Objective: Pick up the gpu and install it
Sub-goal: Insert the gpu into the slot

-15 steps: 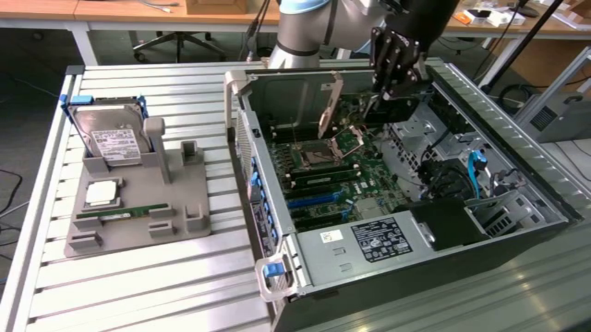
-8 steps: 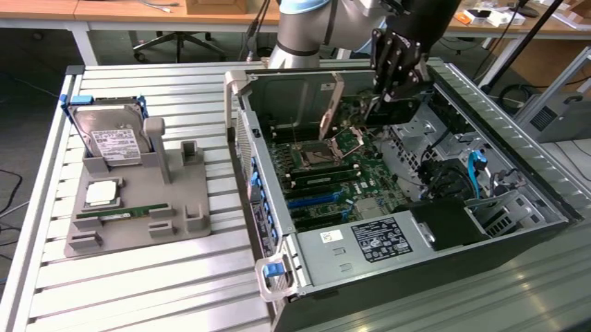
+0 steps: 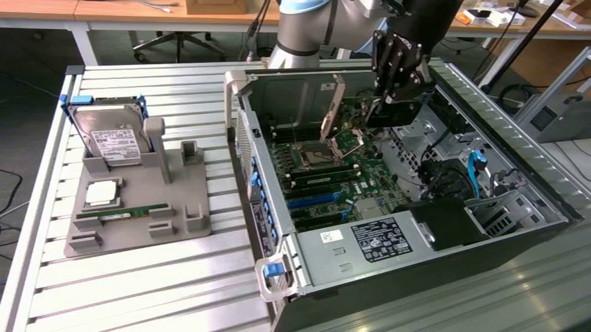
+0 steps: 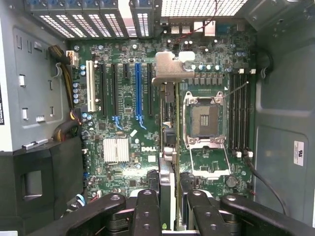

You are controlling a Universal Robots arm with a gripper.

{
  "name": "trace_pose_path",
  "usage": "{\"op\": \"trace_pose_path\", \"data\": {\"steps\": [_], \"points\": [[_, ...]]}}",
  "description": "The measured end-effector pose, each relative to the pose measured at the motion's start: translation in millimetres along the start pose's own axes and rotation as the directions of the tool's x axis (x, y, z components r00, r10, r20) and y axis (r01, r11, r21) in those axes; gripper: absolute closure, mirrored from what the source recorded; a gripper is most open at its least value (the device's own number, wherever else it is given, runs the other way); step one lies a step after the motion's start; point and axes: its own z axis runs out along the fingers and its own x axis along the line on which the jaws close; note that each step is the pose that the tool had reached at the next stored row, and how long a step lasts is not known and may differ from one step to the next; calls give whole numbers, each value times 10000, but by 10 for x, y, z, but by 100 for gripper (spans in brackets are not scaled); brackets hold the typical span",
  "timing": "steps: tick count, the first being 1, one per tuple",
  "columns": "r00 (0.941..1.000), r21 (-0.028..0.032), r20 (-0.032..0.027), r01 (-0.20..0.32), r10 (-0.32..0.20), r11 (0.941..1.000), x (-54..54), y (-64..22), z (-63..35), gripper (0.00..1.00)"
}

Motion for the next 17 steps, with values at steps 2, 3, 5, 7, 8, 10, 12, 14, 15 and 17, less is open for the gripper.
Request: {"op": "trace_pose_path", "data": {"steps": [2, 3, 5, 7, 8, 10, 12, 14, 15, 17], "points": [[10000, 1, -24, 0, 0, 10000, 5, 0, 0, 73], [10000, 1, -34, 0, 0, 10000, 8, 0, 1, 73], [10000, 1, -71, 1, -1, 10000, 15, 0, 1, 73], [9999, 2, -123, 2, -2, 10000, 26, 0, 2, 73], [9999, 2, -144, 2, -2, 10000, 30, 0, 2, 73], [9998, 3, -179, 3, -3, 10000, 38, -1, 3, 73], [9998, 3, -203, 3, -3, 10000, 43, -1, 4, 73], [9997, 4, -231, 4, -3, 10000, 50, -1, 4, 73], [9997, 4, -245, 4, -4, 10000, 53, -1, 4, 73], [9996, 4, -287, 4, -4, 10000, 63, -1, 5, 73]]}}
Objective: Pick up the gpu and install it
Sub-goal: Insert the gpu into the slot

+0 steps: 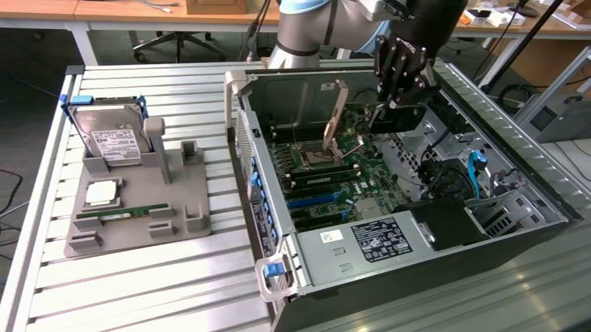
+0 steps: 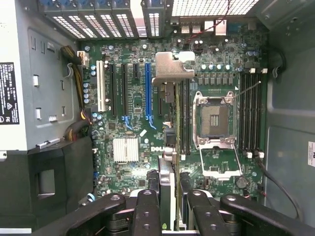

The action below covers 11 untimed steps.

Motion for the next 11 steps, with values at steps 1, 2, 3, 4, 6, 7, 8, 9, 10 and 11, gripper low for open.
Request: {"op": "trace_pose_path", "data": {"steps": [1, 2, 3, 4, 6, 7, 8, 9, 10, 11], "points": [[10000, 0, -24, 0, 0, 10000, 6, 0, 0, 73], [10000, 1, -40, 0, 0, 10000, 9, 0, 1, 73], [10000, 1, -67, 1, -1, 10000, 16, 0, 1, 73], [10000, 1, -83, 2, -2, 10000, 20, 0, 2, 73], [9999, 2, -112, 2, -2, 10000, 28, 0, 3, 73], [9999, 2, -138, 2, -2, 10000, 34, 0, 3, 73], [9999, 2, -150, 2, -2, 10000, 36, 0, 4, 73], [9999, 2, -161, 2, -2, 10000, 38, 0, 3, 73], [9998, 2, -177, 2, -2, 10000, 41, 0, 3, 73], [9998, 2, -186, 3, -3, 10000, 42, 0, 4, 73]]}}
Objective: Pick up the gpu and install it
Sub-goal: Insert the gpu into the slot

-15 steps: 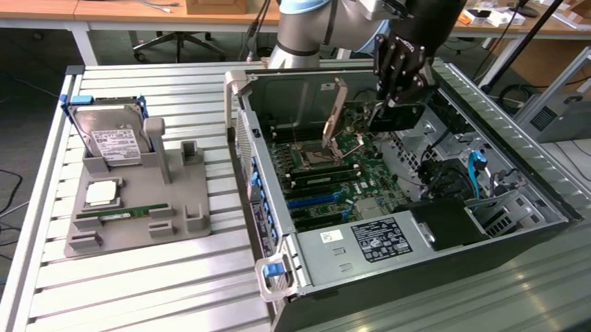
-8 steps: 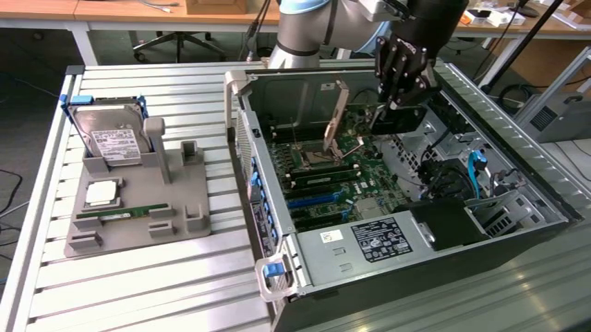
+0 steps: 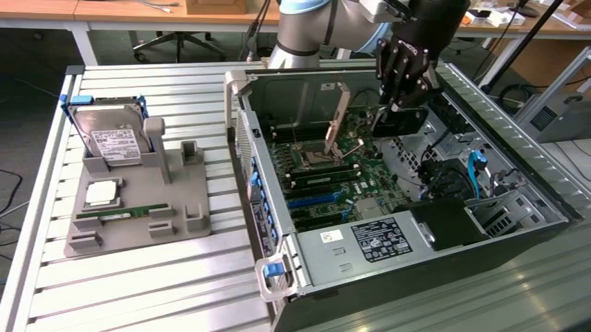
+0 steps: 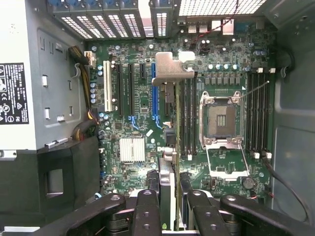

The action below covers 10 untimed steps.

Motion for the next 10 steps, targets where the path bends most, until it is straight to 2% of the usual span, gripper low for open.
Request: {"op": "trace_pose_path", "data": {"steps": [3, 10], "points": [[10000, 2, -52, 1, -1, 10000, 2, 4, 7, 73], [10000, 2, -88, 1, -1, 10000, 6, 11, 13, 73]]}}
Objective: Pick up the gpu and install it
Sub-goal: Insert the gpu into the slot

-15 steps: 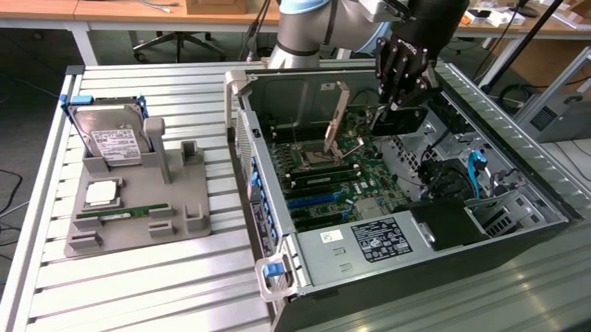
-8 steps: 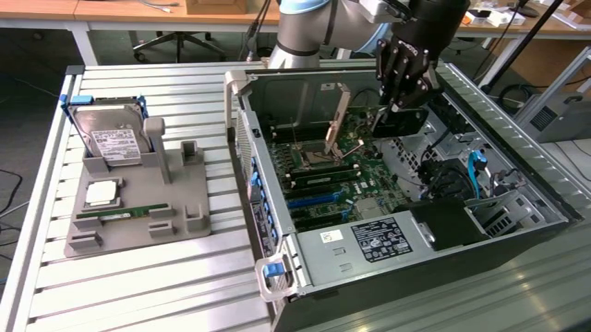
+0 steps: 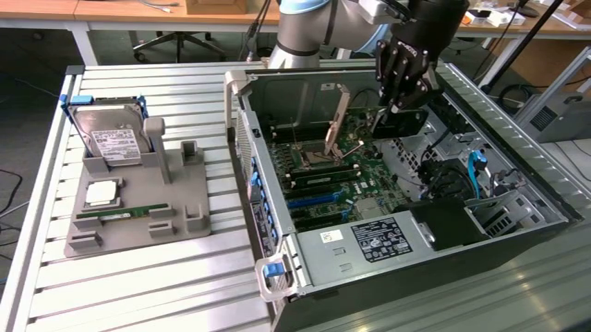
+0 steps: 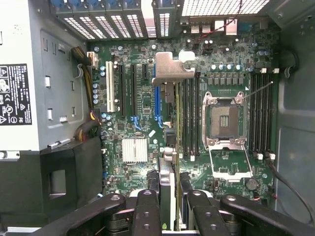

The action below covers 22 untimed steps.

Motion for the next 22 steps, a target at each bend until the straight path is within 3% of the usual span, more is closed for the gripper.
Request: {"op": "trace_pose_path", "data": {"steps": [22], "points": [[9999, 2, -132, 2, -2, 10000, 13, 4, 16, 73]]}}
